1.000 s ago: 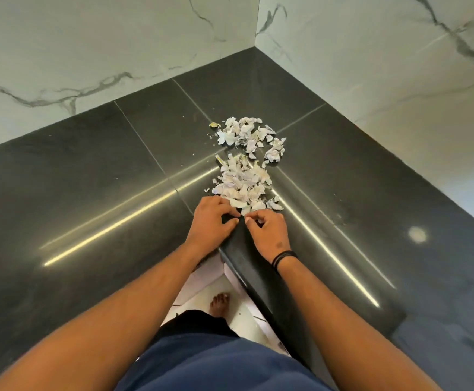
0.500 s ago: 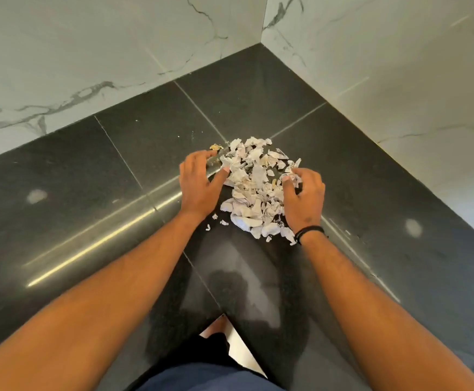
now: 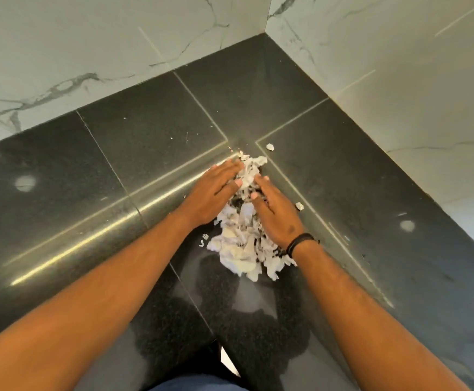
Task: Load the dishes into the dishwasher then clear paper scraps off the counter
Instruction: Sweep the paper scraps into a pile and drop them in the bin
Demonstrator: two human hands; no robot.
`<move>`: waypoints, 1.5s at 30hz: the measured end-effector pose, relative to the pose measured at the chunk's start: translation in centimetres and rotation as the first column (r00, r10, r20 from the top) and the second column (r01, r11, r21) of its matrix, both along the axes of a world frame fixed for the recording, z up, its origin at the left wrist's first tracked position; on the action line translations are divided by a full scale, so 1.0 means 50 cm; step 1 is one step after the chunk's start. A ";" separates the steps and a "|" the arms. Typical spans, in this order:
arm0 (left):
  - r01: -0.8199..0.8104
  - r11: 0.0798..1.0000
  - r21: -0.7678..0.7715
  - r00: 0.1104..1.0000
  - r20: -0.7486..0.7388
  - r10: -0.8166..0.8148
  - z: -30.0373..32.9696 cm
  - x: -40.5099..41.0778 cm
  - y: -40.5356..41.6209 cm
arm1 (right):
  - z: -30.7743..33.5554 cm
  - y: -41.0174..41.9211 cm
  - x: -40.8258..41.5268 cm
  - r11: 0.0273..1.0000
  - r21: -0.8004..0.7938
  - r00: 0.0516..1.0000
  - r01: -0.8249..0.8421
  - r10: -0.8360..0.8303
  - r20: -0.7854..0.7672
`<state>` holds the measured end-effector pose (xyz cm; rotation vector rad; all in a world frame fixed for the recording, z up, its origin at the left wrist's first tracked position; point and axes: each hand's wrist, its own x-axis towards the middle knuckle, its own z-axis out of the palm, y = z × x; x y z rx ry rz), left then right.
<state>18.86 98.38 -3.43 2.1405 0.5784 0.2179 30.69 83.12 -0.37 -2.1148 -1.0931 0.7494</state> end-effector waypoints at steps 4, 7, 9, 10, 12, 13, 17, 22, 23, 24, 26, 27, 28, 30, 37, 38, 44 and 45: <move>-0.099 0.958 -0.270 0.980 0.143 0.142 -0.007 -0.052 -0.017 | -0.001 0.010 0.021 0.959 0.226 0.950 0.168 -0.219 0.224; -0.141 0.928 -0.344 0.964 0.165 0.208 0.006 -0.054 -0.015 | 0.013 0.079 0.073 0.970 0.139 0.948 0.201 -0.229 0.220; -0.144 0.924 -0.355 0.959 0.179 0.218 0.012 -0.052 -0.014 | 0.022 0.131 0.103 0.991 -0.034 0.980 0.126 -0.119 0.157; -0.144 0.922 -0.359 0.959 0.181 0.220 0.013 -0.051 -0.013 | 0.023 0.154 0.113 0.992 -0.100 0.989 0.079 -0.066 0.135; -0.145 0.917 -0.371 0.957 0.184 0.225 0.014 -0.050 -0.011 | 0.017 0.186 0.114 0.982 -0.186 0.987 -0.022 0.051 0.153; -0.150 0.913 -0.380 0.954 0.187 0.234 0.015 -0.050 -0.011 | 0.012 0.195 0.104 0.974 -0.214 0.974 -0.075 0.118 0.193; -0.177 0.877 -0.446 0.926 0.227 0.303 0.021 -0.046 -0.016 | -0.004 0.186 0.042 0.936 -0.256 0.892 -0.243 0.320 0.321; -0.211 0.827 -0.522 0.903 0.219 0.369 0.035 -0.048 -0.030 | 0.012 0.108 0.007 0.932 -0.219 0.864 -0.288 0.352 0.360; -0.219 0.834 -0.506 0.905 0.215 0.368 0.039 -0.052 -0.037 | 0.022 0.084 0.003 0.939 -0.198 0.869 -0.280 0.336 0.362; -0.232 0.847 -0.479 0.906 0.210 0.367 0.042 -0.056 -0.043 | 0.032 0.059 0.001 0.955 -0.157 0.885 -0.250 0.292 0.363; -0.277 0.873 -0.401 0.900 0.209 0.382 0.048 -0.073 -0.057 | 0.040 0.003 0.001 0.992 -0.037 0.924 -0.121 0.126 0.362; -0.314 0.882 -0.352 0.889 0.218 0.403 0.049 -0.087 -0.066 | 0.038 -0.028 -0.001 0.999 0.026 0.941 -0.028 0.017 0.338; -0.350 0.889 -0.295 0.875 0.237 0.423 0.048 -0.104 -0.075 | 0.035 -0.062 -0.006 0.993 0.081 0.951 0.083 -0.103 0.292; -0.401 0.898 -0.184 0.855 0.277 0.438 0.043 -0.135 -0.089 | 0.025 -0.122 -0.024 0.937 0.162 0.925 0.308 -0.335 0.180; -0.356 0.923 -0.147 0.902 0.205 0.381 0.013 -0.158 -0.135 | -0.040 -0.201 -0.154 0.836 0.148 0.843 0.529 -0.537 0.022; -0.338 0.927 -0.163 0.907 0.206 0.367 0.017 -0.147 -0.139 | -0.046 -0.192 -0.166 0.843 0.143 0.851 0.519 -0.526 0.012; -0.339 0.853 -0.397 0.888 0.164 0.430 0.037 -0.089 -0.173 | -0.058 -0.111 -0.182 0.834 0.225 0.863 0.505 -0.495 -0.102; -0.346 0.839 -0.420 0.882 0.161 0.444 0.037 -0.086 -0.179 | -0.058 -0.101 -0.185 0.829 0.249 0.865 0.501 -0.487 -0.120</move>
